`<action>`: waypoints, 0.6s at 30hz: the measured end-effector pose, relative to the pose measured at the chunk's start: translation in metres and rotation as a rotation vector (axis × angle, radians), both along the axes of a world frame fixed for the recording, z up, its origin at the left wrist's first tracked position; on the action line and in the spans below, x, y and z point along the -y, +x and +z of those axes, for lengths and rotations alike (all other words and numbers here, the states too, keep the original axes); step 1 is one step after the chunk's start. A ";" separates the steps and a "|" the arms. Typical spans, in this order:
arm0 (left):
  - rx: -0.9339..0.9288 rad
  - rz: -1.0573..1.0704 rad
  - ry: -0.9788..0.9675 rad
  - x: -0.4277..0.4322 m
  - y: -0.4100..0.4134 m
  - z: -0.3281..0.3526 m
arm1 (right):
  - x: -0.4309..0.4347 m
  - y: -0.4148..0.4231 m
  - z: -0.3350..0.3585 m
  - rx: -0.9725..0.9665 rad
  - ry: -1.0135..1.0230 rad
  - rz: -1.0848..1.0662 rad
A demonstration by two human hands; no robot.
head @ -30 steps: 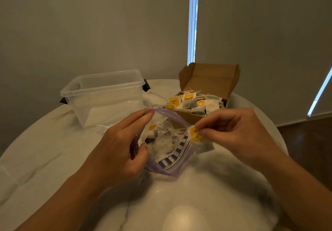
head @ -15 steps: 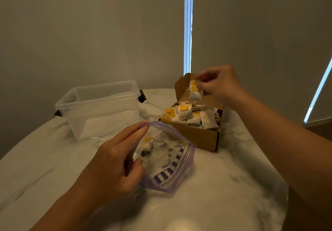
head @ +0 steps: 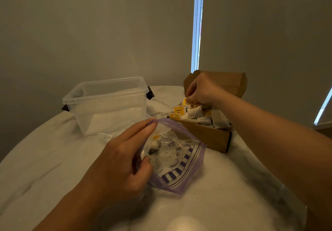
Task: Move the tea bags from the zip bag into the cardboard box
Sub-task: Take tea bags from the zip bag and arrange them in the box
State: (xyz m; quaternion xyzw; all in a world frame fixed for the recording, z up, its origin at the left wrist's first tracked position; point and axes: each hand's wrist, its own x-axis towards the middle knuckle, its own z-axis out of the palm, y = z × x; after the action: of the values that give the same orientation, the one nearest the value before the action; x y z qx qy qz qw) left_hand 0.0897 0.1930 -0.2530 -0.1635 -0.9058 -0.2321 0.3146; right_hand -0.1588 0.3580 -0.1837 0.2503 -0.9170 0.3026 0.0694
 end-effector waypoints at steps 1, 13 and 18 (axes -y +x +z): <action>0.002 0.001 0.005 -0.001 0.000 0.000 | 0.000 -0.002 -0.001 -0.012 0.015 -0.001; -0.004 0.026 -0.017 0.002 -0.001 0.002 | -0.009 -0.007 -0.002 -0.045 0.004 -0.027; -0.013 0.039 0.003 0.004 -0.003 0.002 | -0.033 0.051 0.006 -0.108 -0.269 0.068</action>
State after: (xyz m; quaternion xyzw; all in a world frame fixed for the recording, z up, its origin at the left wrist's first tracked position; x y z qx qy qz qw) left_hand 0.0871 0.1887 -0.2507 -0.1469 -0.9064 -0.2265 0.3250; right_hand -0.1082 0.3911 -0.1773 0.2859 -0.8541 0.4109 0.1413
